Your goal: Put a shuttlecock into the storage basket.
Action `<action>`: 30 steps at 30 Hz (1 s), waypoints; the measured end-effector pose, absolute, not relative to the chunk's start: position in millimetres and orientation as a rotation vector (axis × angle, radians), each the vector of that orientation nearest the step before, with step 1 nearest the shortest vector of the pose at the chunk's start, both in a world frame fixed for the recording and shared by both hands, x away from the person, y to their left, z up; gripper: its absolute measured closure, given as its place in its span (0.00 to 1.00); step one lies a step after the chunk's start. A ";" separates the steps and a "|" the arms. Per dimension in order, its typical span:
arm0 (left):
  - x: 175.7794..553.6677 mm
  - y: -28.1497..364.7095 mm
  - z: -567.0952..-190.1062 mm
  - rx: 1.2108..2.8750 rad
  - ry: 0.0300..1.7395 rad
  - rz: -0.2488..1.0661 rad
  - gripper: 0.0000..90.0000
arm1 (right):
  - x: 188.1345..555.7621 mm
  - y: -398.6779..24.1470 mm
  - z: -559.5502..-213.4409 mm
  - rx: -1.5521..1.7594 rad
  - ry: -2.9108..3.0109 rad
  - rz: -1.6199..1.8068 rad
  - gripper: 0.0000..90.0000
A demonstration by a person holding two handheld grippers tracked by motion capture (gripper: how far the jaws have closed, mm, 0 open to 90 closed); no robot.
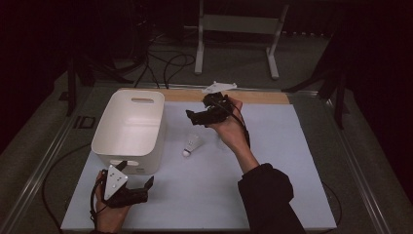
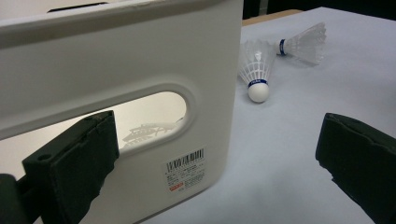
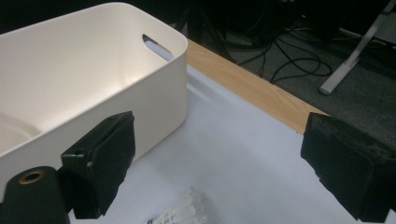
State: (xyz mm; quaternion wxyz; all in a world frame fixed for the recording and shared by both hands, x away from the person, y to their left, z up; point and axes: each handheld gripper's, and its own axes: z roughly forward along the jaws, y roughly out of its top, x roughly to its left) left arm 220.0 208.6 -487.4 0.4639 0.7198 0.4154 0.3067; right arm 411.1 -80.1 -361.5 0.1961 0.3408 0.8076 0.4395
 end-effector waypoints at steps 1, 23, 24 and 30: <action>220.1 208.6 -487.4 1.769 1.021 0.754 0.00 | 411.2 -80.3 -362.2 0.955 2.265 1.226 0.11; 220.1 208.5 -487.4 1.766 1.020 0.754 0.00 | 414.0 -79.6 -384.7 0.983 2.295 1.206 0.11; 220.1 208.6 -487.5 1.767 1.019 0.754 0.00 | 414.1 -79.4 -385.4 0.981 2.295 1.204 0.11; 220.0 208.9 -487.3 1.770 1.019 0.753 0.00 | 414.2 -77.4 -391.2 0.980 2.306 1.209 0.11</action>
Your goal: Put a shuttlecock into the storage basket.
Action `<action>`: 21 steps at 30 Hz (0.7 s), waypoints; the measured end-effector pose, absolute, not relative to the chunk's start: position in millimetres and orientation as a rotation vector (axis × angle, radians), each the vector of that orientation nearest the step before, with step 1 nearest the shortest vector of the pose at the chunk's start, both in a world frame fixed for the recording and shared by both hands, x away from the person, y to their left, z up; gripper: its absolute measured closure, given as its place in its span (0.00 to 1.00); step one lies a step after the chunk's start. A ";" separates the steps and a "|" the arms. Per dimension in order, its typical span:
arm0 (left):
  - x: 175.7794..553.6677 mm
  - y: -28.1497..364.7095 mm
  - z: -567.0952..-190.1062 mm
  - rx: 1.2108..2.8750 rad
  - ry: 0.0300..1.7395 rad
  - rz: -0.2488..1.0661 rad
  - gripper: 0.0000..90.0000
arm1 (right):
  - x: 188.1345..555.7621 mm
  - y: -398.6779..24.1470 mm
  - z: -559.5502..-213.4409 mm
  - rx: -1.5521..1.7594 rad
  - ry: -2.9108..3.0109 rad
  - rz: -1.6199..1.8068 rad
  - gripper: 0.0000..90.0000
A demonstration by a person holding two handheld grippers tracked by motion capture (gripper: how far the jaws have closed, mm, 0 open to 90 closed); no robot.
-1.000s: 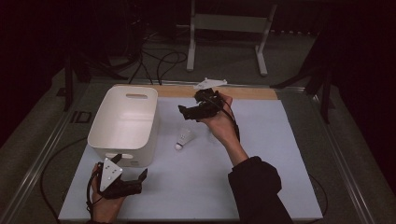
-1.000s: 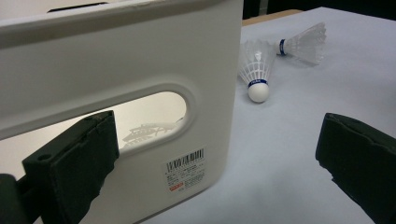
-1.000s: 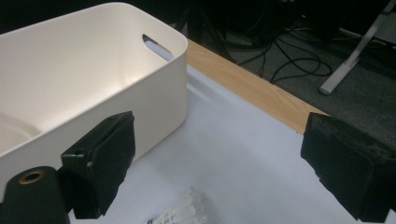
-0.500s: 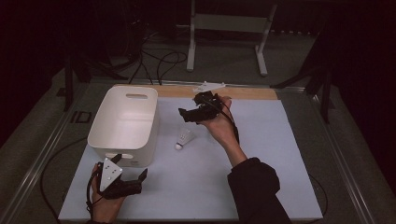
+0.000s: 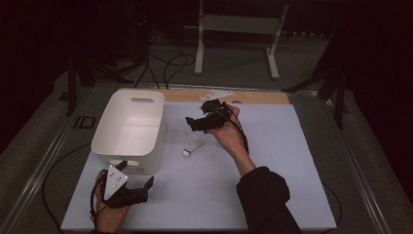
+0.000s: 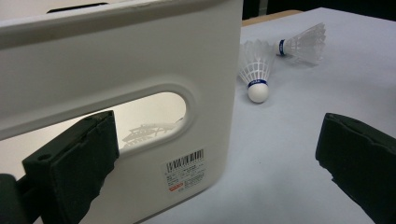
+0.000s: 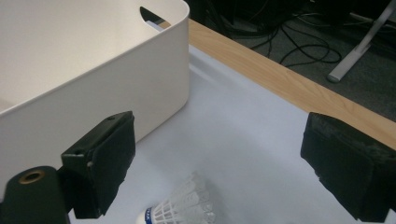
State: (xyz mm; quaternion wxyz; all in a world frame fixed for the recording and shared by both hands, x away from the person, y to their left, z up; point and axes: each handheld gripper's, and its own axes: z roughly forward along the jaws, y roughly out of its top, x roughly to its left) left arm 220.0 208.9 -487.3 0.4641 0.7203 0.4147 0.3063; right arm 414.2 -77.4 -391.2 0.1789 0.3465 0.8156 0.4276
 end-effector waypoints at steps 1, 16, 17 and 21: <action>220.0 208.9 -487.2 1.770 1.019 0.753 0.00 | 414.3 -77.2 -392.2 0.982 2.309 1.207 0.11; 220.1 209.1 -487.2 1.771 1.017 0.753 0.00 | 416.4 -78.7 -405.4 1.002 2.318 1.211 0.11; 220.1 209.2 -487.2 1.771 1.018 0.754 0.00 | 416.4 -78.6 -406.0 1.005 2.318 1.209 0.11; 220.0 209.4 -487.0 1.771 1.019 0.754 0.00 | 416.7 -77.8 -409.4 1.009 2.325 1.208 0.11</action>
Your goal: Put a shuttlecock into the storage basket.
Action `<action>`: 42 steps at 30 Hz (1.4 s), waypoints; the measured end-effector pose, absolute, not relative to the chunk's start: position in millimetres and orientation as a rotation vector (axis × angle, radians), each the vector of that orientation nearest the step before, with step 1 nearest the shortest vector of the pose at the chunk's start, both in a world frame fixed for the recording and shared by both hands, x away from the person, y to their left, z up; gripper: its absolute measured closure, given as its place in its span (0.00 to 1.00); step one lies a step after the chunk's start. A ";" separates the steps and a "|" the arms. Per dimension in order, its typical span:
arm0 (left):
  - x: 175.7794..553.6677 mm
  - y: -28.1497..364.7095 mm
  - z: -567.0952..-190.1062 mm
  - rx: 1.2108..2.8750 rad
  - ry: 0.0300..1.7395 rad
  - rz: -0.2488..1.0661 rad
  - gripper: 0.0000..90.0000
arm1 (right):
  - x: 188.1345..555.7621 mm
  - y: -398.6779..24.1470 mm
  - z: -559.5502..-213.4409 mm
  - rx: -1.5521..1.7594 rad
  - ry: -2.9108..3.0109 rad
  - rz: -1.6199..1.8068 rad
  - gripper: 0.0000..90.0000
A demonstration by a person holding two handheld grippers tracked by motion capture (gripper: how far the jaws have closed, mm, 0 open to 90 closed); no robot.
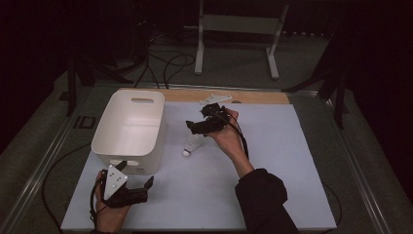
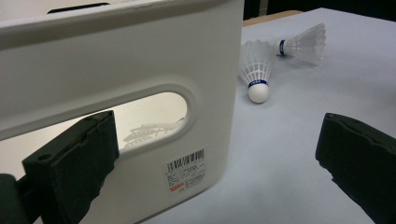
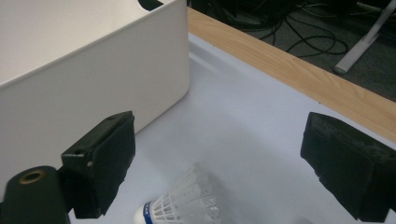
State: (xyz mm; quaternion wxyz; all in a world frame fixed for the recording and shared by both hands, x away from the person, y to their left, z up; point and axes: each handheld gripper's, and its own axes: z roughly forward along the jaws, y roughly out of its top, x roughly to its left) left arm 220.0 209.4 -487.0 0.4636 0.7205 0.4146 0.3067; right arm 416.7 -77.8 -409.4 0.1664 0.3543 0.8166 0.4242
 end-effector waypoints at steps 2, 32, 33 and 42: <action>219.9 209.5 -487.0 1.770 1.019 0.755 0.00 | 417.0 -77.3 -410.9 1.006 2.327 1.212 0.11; 219.8 209.2 -487.0 1.773 1.018 0.755 0.00 | 414.3 -64.8 -437.7 1.009 2.395 1.166 0.11; 219.8 209.3 -487.1 1.772 1.019 0.755 0.00 | 414.3 -64.6 -438.5 1.008 2.397 1.167 0.11; 219.9 209.2 -487.0 1.767 1.020 0.754 0.00 | 412.1 -62.8 -446.4 1.010 2.423 1.147 0.11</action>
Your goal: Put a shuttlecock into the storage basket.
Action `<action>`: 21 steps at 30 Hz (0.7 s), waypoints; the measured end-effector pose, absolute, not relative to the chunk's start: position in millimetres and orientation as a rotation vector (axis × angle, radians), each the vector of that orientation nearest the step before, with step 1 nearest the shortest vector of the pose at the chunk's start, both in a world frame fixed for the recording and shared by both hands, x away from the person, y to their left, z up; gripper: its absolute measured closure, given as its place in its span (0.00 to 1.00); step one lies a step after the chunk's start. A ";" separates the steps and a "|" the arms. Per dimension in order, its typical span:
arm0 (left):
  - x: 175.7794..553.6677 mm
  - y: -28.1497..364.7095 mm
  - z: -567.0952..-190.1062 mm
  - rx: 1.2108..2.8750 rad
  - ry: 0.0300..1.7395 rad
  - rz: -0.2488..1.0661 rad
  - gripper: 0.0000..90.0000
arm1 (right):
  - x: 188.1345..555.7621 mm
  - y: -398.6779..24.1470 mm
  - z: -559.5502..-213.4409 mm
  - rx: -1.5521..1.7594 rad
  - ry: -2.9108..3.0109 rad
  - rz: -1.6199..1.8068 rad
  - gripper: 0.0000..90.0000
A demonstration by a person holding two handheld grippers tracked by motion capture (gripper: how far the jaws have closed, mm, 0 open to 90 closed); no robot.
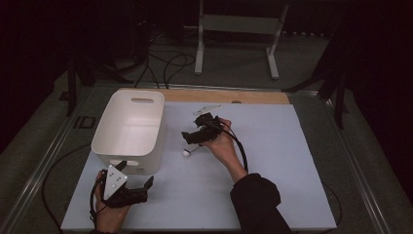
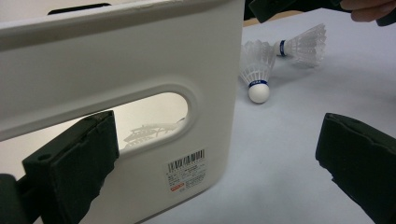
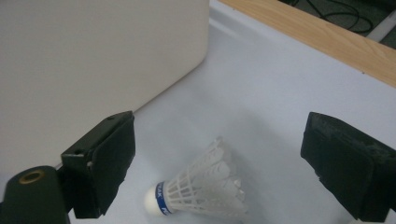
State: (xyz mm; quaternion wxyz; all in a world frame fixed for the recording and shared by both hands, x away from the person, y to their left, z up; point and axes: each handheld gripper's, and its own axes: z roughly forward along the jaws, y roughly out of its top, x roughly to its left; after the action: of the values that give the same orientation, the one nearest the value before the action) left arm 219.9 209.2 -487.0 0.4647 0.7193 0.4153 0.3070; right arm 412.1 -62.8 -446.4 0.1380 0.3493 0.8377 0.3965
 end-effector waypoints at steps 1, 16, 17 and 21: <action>219.9 209.1 -487.0 1.767 1.020 0.754 0.00 | 412.1 -62.6 -447.5 1.009 2.425 1.150 0.11; 219.2 209.2 -487.0 1.766 1.020 0.756 0.00 | 410.4 -64.4 -458.6 1.008 2.462 1.133 0.11; 219.3 209.3 -487.1 1.767 1.021 0.756 0.00 | 410.3 -64.8 -459.2 1.008 2.467 1.124 0.11; 219.7 209.1 -487.2 1.771 1.022 0.756 0.00 | 410.0 -66.0 -462.2 1.006 2.478 1.130 0.11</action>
State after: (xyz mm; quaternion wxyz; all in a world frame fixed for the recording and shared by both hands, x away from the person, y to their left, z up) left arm 219.7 209.1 -487.2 0.4626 0.7202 0.4157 0.3074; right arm 410.0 -66.0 -462.2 0.1189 0.3442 0.8474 0.3864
